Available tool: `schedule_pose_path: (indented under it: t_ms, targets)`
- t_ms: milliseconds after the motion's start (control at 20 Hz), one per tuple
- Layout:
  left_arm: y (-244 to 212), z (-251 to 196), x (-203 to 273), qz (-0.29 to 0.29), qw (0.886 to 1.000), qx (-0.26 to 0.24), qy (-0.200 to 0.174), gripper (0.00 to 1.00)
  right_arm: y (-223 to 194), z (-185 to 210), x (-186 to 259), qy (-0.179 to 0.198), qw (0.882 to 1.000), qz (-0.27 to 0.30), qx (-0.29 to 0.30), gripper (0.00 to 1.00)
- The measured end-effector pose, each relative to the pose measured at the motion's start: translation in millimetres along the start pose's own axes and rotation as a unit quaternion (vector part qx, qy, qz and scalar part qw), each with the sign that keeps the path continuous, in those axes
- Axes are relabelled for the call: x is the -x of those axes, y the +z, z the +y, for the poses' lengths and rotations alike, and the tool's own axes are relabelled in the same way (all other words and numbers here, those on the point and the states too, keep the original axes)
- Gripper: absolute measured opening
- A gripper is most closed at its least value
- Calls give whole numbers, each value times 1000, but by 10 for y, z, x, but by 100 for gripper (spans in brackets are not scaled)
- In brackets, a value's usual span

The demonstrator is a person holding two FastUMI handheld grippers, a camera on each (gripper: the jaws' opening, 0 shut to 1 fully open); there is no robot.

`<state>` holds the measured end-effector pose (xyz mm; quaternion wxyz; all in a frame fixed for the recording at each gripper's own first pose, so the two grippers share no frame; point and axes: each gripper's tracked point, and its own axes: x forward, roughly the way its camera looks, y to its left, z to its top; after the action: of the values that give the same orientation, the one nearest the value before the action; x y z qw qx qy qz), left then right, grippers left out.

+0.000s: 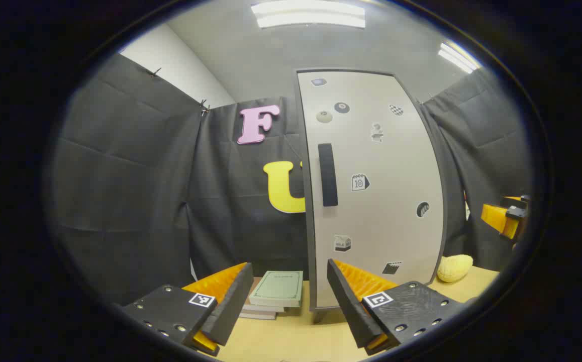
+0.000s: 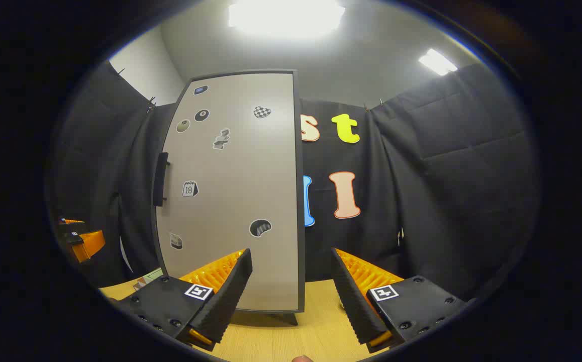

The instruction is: Open the cabinet door with the right hand, grasp the bottle in the cabinet with the left hand and place it on the coaster, then close the cabinet door with the right hand.

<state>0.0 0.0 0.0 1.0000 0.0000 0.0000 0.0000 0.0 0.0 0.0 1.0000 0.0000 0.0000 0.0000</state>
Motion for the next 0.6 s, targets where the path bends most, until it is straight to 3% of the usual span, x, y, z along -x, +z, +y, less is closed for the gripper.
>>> schedule_pose_path:
  t_ms: [600]
  targets:
    - [39, 8, 44, -4, 1000, -4, -1, 89, 14, -57, 53, -3, 1000, -4, -1, 98]
